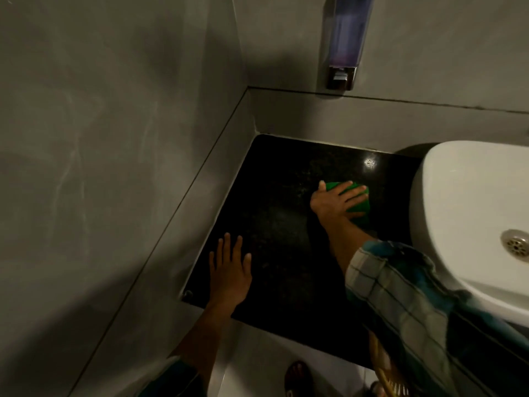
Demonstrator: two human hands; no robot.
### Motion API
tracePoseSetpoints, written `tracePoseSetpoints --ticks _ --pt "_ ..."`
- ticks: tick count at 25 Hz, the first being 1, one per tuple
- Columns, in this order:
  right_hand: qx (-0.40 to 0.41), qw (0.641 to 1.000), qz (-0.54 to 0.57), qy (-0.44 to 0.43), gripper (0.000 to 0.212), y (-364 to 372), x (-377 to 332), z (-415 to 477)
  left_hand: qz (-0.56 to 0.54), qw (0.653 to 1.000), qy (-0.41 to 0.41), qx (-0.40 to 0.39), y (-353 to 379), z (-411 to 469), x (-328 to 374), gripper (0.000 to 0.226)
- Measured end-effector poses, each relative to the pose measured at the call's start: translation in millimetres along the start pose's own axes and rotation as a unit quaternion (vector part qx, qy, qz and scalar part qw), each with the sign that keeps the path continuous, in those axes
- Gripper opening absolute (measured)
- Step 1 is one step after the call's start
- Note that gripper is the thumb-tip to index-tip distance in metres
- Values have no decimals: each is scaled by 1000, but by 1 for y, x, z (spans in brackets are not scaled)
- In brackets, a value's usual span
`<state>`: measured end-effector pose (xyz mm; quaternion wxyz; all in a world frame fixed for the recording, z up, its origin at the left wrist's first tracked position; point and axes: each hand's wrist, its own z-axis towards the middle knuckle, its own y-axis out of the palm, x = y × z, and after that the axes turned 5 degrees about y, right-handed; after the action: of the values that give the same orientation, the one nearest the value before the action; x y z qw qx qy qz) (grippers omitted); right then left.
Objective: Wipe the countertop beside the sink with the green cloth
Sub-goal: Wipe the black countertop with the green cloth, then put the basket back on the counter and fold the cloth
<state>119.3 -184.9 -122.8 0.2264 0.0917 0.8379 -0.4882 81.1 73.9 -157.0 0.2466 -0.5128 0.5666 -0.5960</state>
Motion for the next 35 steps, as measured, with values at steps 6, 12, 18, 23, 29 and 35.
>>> tracePoseSetpoints --ticks 6,12,18,23,29,35 --pt "-120 980 -7 -162 76 -100 51 -50 4 1000 -22 -9 -26 -3 39 57" --pt "-75 972 95 -202 18 -226 203 -124 -137 967 199 -75 -22 -76 166 33" --pt "-20 994 -99 -35 37 -269 325 -134 -139 976 132 -100 2 -126 195 51" --pt "-62 997 -30 -33 34 -254 330 -125 -175 975 114 -71 12 -132 197 42" --pt "-131 987 30 -83 39 -218 264 -122 -153 986 70 -10 -30 -87 147 42" --pt "-150 968 62 -192 34 -139 155 -124 -91 993 -8 69 -86 -37 66 38"
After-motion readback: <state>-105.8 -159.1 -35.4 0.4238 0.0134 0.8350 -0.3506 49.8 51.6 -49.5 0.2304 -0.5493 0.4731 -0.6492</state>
